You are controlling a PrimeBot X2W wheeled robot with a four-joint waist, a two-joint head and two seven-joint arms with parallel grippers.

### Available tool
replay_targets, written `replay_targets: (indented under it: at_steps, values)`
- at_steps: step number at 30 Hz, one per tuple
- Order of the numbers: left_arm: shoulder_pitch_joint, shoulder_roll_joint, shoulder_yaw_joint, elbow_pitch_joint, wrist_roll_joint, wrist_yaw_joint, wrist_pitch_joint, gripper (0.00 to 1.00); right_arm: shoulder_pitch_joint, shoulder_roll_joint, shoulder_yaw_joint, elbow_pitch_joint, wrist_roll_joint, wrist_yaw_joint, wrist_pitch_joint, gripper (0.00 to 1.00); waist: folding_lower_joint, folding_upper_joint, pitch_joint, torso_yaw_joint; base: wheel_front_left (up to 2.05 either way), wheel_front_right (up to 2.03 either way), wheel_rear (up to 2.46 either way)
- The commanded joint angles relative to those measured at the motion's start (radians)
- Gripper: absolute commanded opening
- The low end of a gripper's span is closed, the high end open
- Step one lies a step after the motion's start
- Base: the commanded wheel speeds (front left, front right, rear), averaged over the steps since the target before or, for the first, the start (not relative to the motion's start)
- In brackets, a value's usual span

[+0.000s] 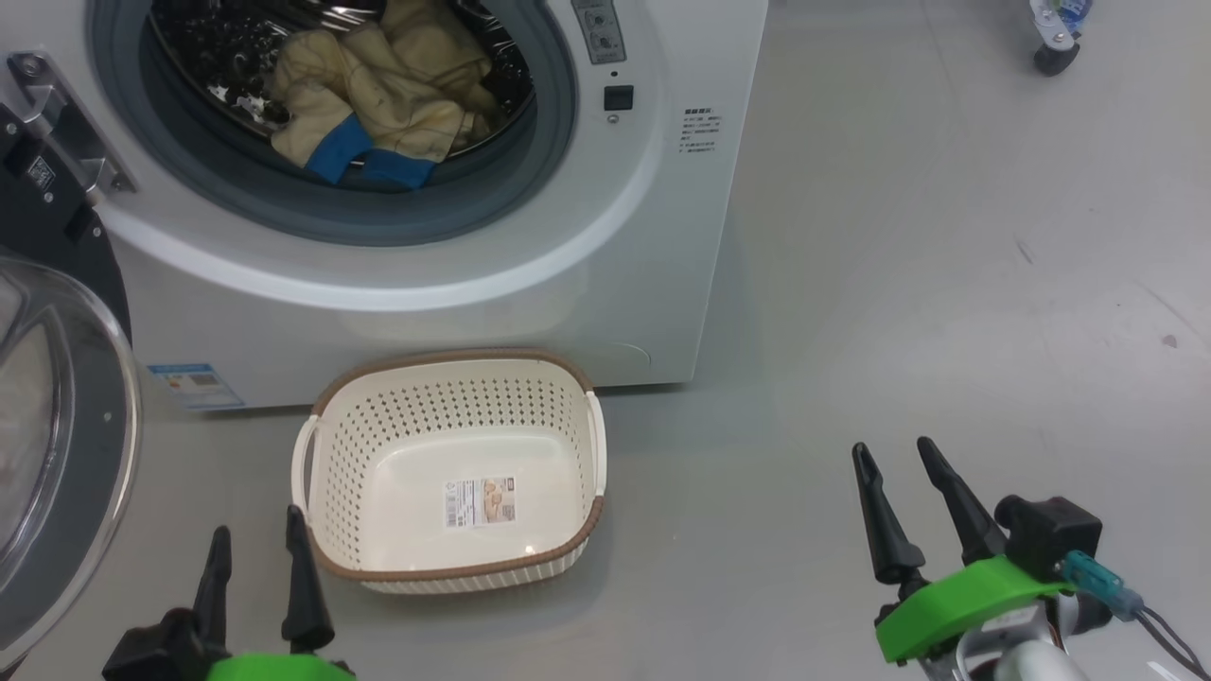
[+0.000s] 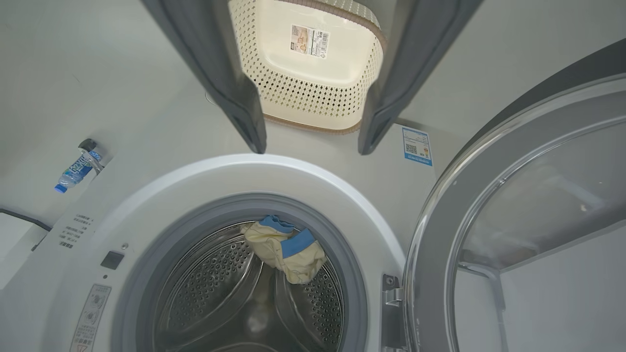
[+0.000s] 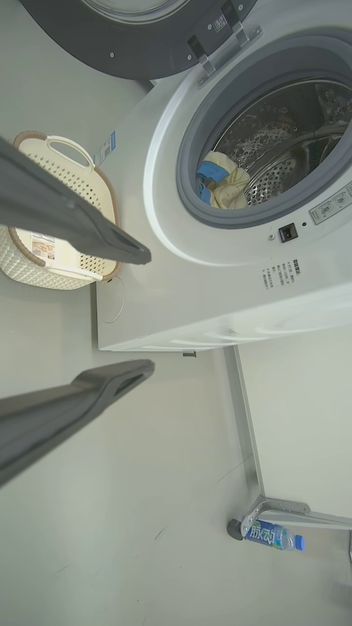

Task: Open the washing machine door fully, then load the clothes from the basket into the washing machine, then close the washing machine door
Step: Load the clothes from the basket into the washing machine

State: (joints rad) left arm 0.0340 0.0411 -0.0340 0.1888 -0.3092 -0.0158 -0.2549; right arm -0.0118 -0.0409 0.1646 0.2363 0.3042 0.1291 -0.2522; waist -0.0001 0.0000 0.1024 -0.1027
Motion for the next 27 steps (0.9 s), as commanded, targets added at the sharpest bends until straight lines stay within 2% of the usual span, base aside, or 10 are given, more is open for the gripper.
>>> replay_targets:
  at_steps: [1,27]
  values:
    - [-0.009,0.009,0.036,-0.043,0.007,-0.005,-0.007,1.00,-0.005,-0.009,0.015,-0.029,-0.010,0.002,-0.010,1.00,0.0001,0.0000,-0.008,-0.003,0.00,0.00,0.00]
    - [0.039,0.009,0.025,-0.063,-0.018,0.004,-0.007,1.00,0.029,-0.009,0.005,-0.031,-0.022,0.002,-0.010,1.00,0.0001,0.0000,-0.045,-0.016,0.00,0.00,0.00]
